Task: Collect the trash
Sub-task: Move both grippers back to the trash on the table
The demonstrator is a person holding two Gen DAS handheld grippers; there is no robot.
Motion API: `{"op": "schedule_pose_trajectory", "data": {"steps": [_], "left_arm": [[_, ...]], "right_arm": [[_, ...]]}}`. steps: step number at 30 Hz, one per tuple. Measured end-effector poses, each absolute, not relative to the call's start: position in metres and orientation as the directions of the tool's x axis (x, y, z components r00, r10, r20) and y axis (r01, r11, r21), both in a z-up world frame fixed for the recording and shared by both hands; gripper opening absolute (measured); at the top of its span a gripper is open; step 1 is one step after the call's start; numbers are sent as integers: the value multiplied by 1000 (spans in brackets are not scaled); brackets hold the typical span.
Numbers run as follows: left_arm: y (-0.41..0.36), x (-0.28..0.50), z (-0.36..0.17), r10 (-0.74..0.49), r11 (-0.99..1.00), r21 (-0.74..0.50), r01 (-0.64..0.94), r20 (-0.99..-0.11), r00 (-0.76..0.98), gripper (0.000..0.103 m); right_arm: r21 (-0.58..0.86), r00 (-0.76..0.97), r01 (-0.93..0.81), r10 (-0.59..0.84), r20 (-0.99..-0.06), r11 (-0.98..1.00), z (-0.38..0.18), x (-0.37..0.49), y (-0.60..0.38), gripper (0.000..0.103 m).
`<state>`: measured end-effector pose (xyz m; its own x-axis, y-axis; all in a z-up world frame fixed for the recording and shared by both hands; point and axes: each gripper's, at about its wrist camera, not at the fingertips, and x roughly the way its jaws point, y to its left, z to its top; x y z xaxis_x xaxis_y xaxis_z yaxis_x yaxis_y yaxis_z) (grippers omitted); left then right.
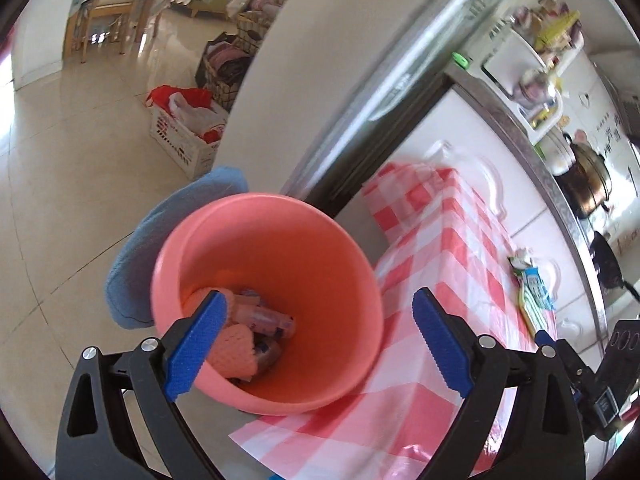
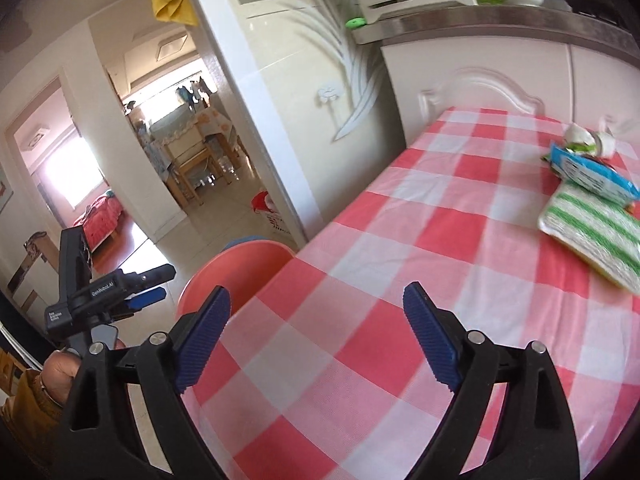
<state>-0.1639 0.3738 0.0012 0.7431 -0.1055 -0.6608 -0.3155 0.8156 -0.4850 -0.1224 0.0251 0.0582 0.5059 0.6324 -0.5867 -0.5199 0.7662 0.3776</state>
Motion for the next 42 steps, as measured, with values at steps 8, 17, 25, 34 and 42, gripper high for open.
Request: {"op": "schedule_pose_trajectory", "data": {"steps": [8, 17, 25, 34, 42], "left_arm": [[336, -151, 22, -91, 882, -389, -267, -695, 713, 93], [294, -142, 35, -105, 917, -333, -217, -729, 676, 93], [245, -124, 50, -162, 943, -311, -118, -738, 655, 93], [180, -76, 79, -192, 958, -284, -31, -719, 669, 93], [105, 5, 106, -235, 966, -242, 90, -680, 695, 93]], "right_arm": [[421, 571, -465, 627, -530, 779, 58, -127, -17, 89], [503, 625, -372, 612, -486, 780, 54, -124, -73, 96], [548, 684, -302, 578, -445, 780, 57, -119, -121, 96], [604, 751, -191, 511, -418, 774, 52, -110, -185, 96], [639, 797, -114, 454, -398, 760, 47, -107, -234, 96]]}}
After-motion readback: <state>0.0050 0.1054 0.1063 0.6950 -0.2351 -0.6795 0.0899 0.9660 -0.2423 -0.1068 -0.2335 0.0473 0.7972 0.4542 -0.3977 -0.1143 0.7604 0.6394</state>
